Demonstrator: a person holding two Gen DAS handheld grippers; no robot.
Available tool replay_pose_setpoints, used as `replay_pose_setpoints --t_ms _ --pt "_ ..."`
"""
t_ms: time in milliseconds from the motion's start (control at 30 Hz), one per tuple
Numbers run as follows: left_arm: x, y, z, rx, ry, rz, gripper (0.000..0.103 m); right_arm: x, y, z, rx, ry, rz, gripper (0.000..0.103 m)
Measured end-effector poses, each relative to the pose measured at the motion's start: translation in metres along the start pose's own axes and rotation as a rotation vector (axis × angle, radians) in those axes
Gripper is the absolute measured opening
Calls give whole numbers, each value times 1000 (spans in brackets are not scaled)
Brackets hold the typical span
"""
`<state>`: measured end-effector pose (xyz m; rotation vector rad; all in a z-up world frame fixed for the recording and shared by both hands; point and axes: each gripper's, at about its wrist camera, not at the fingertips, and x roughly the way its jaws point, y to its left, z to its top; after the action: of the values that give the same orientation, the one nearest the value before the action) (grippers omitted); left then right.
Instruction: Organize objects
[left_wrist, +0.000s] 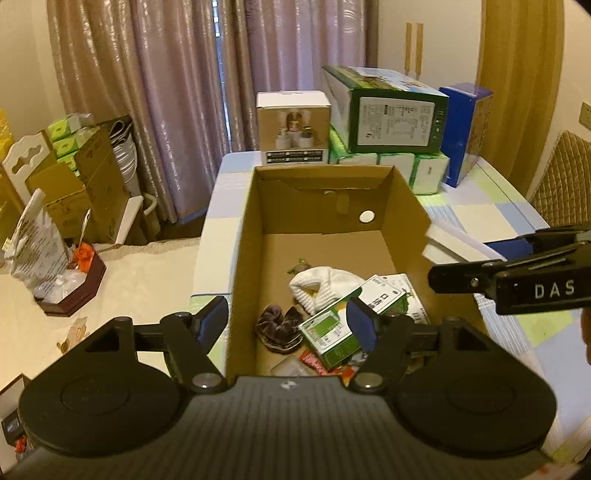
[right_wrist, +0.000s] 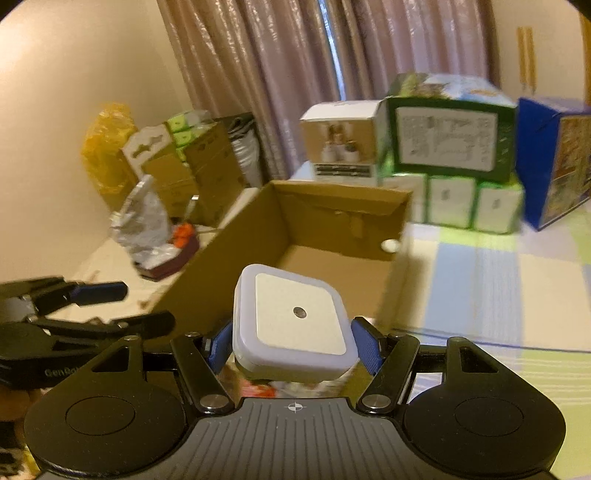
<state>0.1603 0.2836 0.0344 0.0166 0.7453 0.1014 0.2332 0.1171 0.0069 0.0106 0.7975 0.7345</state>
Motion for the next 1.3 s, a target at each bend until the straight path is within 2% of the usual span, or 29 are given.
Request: replay_pose_setpoints --t_ms 33,100,300,367,433,567,1000,1167,1300 --pt "-1 1 -1 -4 2 3 70 2 0 0 14 -1 14 75" --pt "-4 5 -4 -11 11 3 71 0 -1 1 34 -26 14 85" --pt "-18 4 -14 -36 10 -5 80 -18 -3 -6 41 -34 -23 88" --pt "-24 3 -18 -57 8 -7 90 -26 -3 -11 42 -21 -31 91" --pt "-30 2 -21 -80 4 -3 94 -34 -2 -18 42 -7 -35 97" --pt "-46 -2 -26 -106 0 -12 99 -54 1 -32 51 13 -44 101" --pt "-103 -40 -44 -103 -5 -8 102 -115 13 -76 114 55 -117 101" --pt "-120 -45 -56 -144 0 -20 102 -137 15 -90 103 64 -171 101" --pt "-129 -54 -67 -136 20 -10 101 -150 16 -102 92 75 -177 101"
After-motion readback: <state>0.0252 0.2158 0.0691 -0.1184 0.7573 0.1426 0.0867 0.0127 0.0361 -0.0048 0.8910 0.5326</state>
